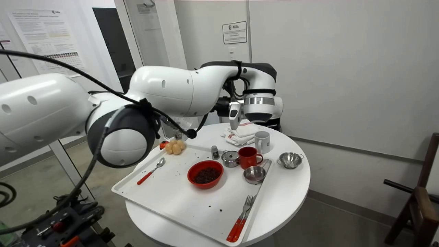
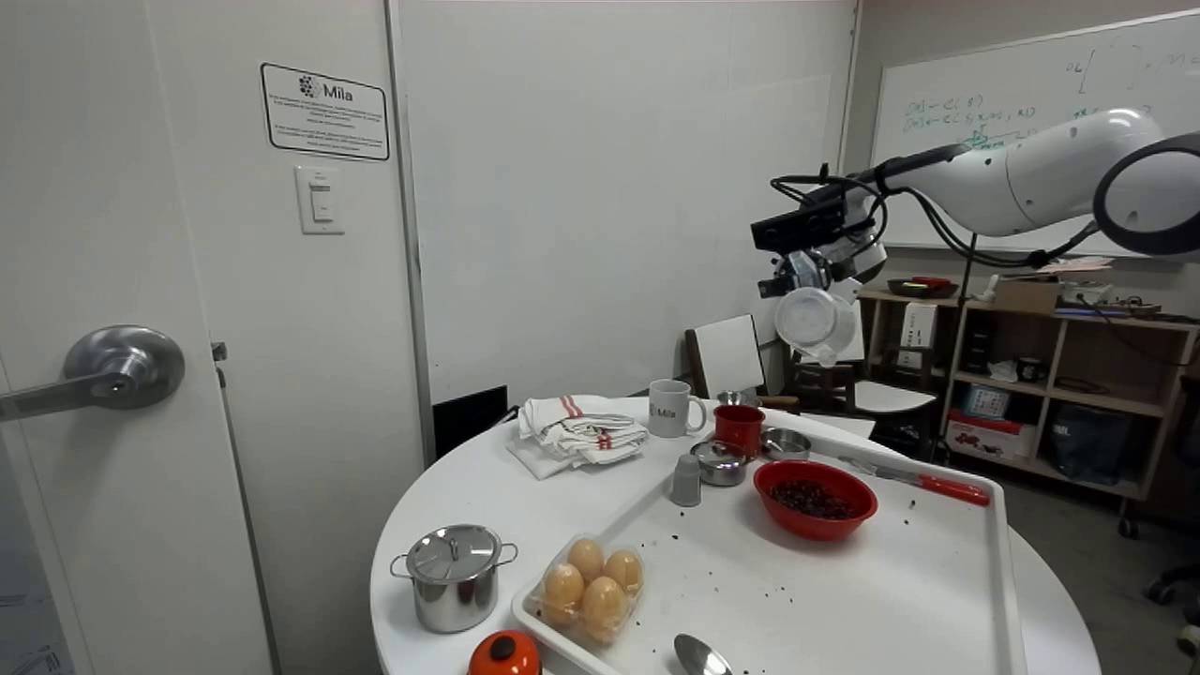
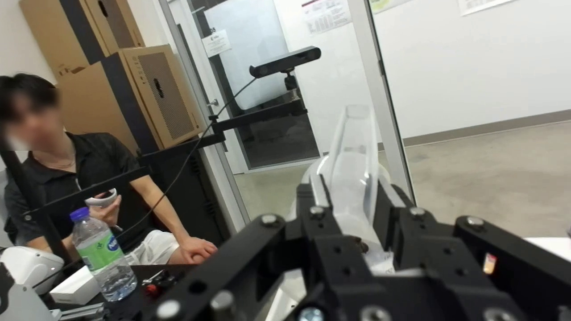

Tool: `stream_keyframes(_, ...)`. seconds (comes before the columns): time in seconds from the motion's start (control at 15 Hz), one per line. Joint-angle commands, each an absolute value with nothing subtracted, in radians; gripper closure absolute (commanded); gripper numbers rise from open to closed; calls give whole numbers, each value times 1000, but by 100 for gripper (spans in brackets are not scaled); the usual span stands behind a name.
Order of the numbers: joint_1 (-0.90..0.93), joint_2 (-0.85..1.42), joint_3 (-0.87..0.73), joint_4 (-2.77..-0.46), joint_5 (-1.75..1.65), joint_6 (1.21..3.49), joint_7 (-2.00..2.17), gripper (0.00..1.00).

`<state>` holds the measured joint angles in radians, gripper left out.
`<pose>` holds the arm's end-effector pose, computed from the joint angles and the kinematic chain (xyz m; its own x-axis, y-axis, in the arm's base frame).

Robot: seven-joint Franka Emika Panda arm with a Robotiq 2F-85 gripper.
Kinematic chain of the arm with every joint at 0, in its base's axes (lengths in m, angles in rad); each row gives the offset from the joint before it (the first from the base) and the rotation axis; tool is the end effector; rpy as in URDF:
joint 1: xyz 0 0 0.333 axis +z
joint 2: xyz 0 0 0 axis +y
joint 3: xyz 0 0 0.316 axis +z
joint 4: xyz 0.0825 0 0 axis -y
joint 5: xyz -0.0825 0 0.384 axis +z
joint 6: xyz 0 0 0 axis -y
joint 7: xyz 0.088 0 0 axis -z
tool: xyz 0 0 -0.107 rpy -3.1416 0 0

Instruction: Pour the contents in the clear jug into the red bowl

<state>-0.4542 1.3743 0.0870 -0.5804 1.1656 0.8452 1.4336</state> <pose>0.6817 -0.1660 0.2096 -0.3310 -0.0969 -0.9386 -0.8695 -0.3550 0.3433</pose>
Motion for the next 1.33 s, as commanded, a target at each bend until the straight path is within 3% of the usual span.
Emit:
stream_keyframes(0.0,-410,1359,55,-538,1111,959,1422,93)
stream_keyframes(0.8,-236,1302,39,-395,707,1108,1519,93)
stream_keyframes(1.13,-136,1308,54,-336,511,1267,1500,93)
stream_keyframes(1.27,-75,1304,-12,-352,495,1350,1492,93)
